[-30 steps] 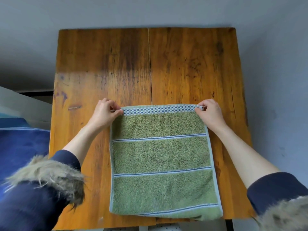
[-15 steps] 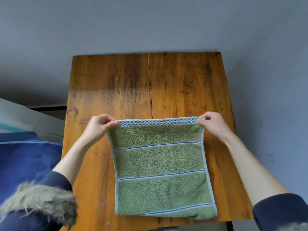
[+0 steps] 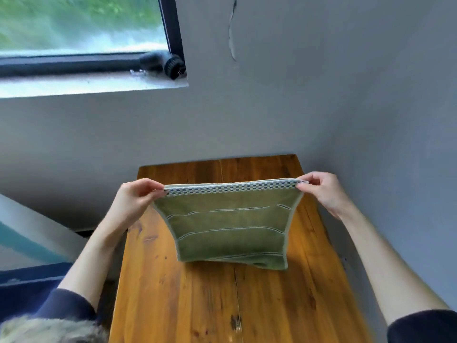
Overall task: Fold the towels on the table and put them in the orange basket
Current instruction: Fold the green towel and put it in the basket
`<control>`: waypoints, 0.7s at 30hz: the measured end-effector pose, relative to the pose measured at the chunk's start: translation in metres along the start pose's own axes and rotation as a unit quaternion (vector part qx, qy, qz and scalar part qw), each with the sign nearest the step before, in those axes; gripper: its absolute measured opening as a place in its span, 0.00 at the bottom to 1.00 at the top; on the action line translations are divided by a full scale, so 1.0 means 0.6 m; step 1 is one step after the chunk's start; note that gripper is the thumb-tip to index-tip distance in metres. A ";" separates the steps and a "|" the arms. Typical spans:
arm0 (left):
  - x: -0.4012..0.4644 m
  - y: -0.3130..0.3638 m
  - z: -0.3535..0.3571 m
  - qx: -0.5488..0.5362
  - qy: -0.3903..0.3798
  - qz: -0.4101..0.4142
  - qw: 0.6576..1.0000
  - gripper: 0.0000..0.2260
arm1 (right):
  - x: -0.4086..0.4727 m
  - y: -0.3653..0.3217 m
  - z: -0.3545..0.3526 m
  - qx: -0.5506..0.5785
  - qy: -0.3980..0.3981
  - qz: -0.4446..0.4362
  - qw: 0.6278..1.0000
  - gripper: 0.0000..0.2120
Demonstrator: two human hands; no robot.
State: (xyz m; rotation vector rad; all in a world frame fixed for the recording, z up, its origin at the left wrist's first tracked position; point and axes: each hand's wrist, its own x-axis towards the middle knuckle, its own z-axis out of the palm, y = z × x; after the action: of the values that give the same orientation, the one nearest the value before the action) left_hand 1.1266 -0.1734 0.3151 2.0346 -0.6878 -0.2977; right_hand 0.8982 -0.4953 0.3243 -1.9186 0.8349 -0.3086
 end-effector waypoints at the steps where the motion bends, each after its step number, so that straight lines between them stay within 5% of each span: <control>1: 0.006 0.009 -0.012 0.002 0.008 0.015 1.000 0.13 | 0.002 -0.016 -0.005 -0.005 0.010 -0.020 1.000 0.10; 6: 0.017 0.044 -0.063 0.014 0.056 0.071 0.996 0.22 | 0.002 -0.084 -0.018 -0.018 0.067 -0.100 0.993 0.12; 9: 0.013 0.060 -0.083 0.031 0.085 0.109 0.990 0.20 | -0.003 -0.108 -0.022 -0.024 0.086 -0.125 0.988 0.09; 13: 0.002 0.074 -0.102 0.079 0.109 0.169 0.976 0.13 | -0.009 -0.129 -0.031 -0.082 0.032 -0.134 0.987 0.13; 21: -0.016 0.081 -0.125 0.099 0.125 0.146 0.976 0.11 | -0.027 -0.169 -0.027 -0.151 -0.012 -0.147 0.977 0.08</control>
State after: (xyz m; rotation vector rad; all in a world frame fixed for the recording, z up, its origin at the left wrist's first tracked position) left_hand 1.1364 -0.1343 0.3956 2.0752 -0.8700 0.2021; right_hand 0.9202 -0.4672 0.4220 -2.3325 0.6040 -0.3502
